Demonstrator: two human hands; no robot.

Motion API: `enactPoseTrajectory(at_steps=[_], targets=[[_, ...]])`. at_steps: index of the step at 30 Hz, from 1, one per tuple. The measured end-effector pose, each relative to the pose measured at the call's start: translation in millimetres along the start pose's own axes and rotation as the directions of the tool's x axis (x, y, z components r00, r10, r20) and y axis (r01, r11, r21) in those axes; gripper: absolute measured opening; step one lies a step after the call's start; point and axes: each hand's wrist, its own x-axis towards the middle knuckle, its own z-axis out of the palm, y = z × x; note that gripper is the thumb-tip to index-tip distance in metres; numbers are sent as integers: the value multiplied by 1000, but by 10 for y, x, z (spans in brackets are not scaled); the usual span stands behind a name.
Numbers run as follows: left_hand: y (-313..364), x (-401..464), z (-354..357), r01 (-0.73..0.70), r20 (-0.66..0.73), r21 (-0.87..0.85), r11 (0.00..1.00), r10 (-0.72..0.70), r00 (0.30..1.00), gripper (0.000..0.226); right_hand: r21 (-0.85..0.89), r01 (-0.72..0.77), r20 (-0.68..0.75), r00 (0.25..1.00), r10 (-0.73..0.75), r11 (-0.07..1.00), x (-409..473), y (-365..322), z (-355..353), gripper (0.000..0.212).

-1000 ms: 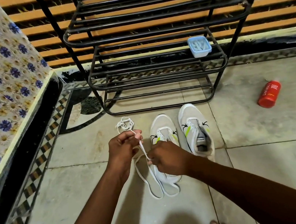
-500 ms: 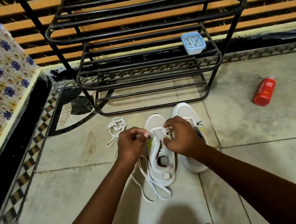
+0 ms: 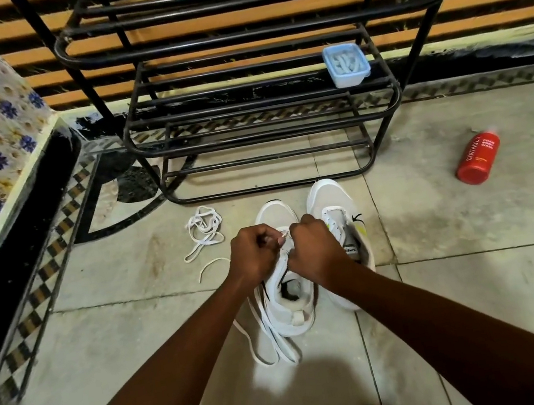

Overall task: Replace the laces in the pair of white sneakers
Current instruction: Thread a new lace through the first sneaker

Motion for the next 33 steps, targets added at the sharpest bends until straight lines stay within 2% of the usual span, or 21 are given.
enactPoseTrajectory(at_steps=[4, 9, 14, 17, 22, 24, 26, 28, 29, 30, 31, 33], targets=[[-40, -30, 17, -32, 4, 11, 999, 32, 999, 23, 119, -94, -25, 995, 97, 988, 35, 51, 81, 26], [-11, -47, 64, -49, -17, 48, 998, 49, 999, 30, 161, -88, -82, 991, 102, 983, 79, 141, 143, 13], [61, -21, 92, -16, -56, 94, 995, 21, 998, 30, 260, -71, -55, 995, 89, 963, 110, 205, 120, 33], [92, -5, 129, 21, -68, 153, 988, -10, 998, 23, 263, -55, -46, 997, 69, 963, 99, 198, 98, 41], [96, 18, 142, 29, -73, 191, 981, -15, 997, 25, 278, -85, -35, 994, 99, 957, 123, 244, 156, 37], [118, 9, 149, 56, -86, 191, 980, -41, 995, 26, 275, -101, -27, 993, 113, 956, 116, 230, 168, 27], [157, 2, 153, 75, -93, 232, 970, -55, 994, 25, 253, -97, -52, 992, 114, 963, 113, 181, 197, 24], [200, 21, 173, 88, -91, 275, 957, -65, 994, 27, 239, -97, -68, 991, 116, 966, 90, 132, 173, 36], [224, 28, 184, 92, -89, 296, 951, -68, 994, 27, 241, -88, -74, 991, 108, 966, 82, 116, 156, 36], [234, 31, 194, 84, -85, 339, 937, -59, 995, 27, 250, -78, -84, 991, 102, 965, 75, 109, 144, 27], [245, 31, 209, 57, -71, 407, 912, -30, 997, 25, 251, -54, -94, 992, 79, 967, 63, 110, 118, 19], [239, 48, 233, -30, -8, 549, 835, 42, 999, 22, 261, 2, -114, 993, 28, 965, 68, 126, 80, 28]])
